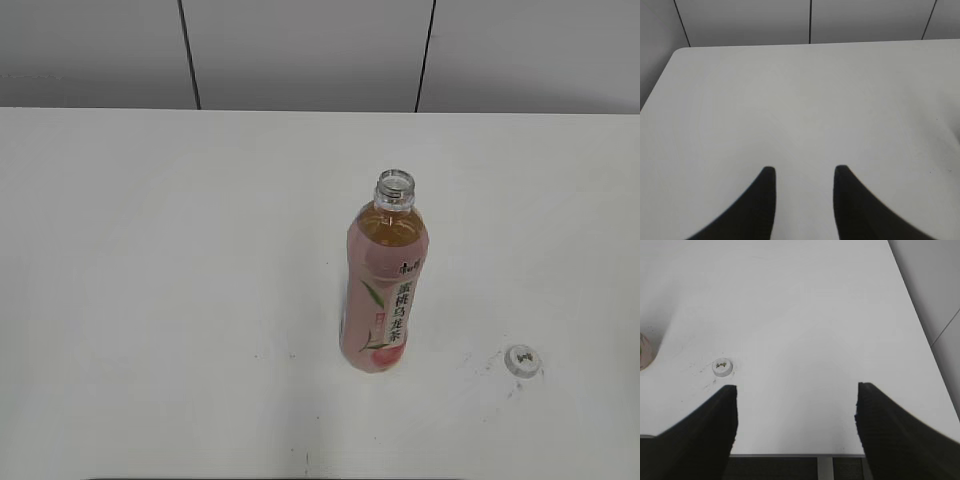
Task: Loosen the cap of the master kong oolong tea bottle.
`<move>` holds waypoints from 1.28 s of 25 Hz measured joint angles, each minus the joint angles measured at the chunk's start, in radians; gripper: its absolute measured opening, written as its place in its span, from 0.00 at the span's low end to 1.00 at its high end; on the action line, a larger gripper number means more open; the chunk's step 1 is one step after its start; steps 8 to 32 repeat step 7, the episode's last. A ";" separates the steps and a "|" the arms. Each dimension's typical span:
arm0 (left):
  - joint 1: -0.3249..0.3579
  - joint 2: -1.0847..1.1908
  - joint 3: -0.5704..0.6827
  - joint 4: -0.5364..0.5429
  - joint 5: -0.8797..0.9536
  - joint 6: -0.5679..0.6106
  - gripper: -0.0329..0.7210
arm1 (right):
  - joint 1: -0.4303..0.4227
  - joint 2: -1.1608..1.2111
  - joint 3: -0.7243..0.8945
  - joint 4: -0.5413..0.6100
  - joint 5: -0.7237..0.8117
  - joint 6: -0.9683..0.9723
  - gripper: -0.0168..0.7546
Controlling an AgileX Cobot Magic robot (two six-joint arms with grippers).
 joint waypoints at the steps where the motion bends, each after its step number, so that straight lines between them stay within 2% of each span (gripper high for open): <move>1: 0.000 0.000 0.000 0.000 0.000 0.000 0.36 | 0.000 0.000 0.000 0.000 0.000 0.000 0.74; 32: 0.000 0.000 0.000 0.000 0.000 0.000 0.36 | 0.000 0.000 0.000 0.000 0.000 0.000 0.74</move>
